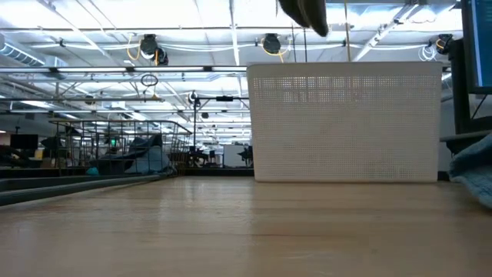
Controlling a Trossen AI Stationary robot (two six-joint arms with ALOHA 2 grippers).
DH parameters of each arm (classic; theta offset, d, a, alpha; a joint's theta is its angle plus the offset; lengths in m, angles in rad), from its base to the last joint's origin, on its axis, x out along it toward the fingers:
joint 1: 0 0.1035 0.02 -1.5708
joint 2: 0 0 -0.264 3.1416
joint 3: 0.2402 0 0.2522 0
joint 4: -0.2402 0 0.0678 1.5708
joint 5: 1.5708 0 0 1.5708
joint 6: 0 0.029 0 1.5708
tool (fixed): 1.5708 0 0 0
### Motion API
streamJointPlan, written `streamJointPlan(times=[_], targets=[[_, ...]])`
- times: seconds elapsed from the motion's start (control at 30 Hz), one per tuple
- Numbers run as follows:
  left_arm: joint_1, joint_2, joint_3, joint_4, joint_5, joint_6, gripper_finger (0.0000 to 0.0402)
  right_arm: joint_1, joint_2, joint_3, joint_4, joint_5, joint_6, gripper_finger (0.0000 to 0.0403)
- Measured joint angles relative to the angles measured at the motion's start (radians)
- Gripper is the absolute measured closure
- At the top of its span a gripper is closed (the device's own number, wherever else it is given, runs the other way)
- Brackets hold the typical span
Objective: Pick & Place Cloths
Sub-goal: Put the gray boxers in the transparent bin
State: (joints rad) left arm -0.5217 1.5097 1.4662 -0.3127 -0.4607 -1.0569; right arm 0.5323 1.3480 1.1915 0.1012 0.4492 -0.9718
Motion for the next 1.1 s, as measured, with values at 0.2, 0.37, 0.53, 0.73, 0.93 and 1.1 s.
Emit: streamJointPlan(times=[0.2, 0.37, 0.53, 0.73, 0.93, 1.1], targets=[[0.048, 0.055, 0.0, 0.055, 0.124, 0.006, 0.0089, -0.002, 0.029, 0.0, -0.008, 0.007, 0.009, 0.0387], [0.071, 0.101, 0.0, 0.103, 0.205, -0.001, 0.0058, -0.008, 0.038, 0.0, -0.019, 0.028, 0.034, 0.0387], [0.081, 0.156, 0.002, 0.103, 0.223, -0.004, 0.0051, -0.008, 0.037, 0.0, -0.015, 0.024, 0.045, 0.0387], [0.11, 0.193, 0.002, 0.105, 0.322, -0.07, 0.0099, -0.008, 0.037, 0.0, -0.016, 0.022, 0.069, 0.0386], [0.12, 0.199, 0.002, 0.108, 0.411, -0.078, 0.0257, -0.007, 0.037, 0.0, -0.016, 0.026, 0.07, 0.0383], [0.119, 0.199, 0.002, 0.107, 0.432, -0.051, 0.0386, -0.007, 0.037, 0.0, -0.015, 0.026, 0.131, 0.0373]])
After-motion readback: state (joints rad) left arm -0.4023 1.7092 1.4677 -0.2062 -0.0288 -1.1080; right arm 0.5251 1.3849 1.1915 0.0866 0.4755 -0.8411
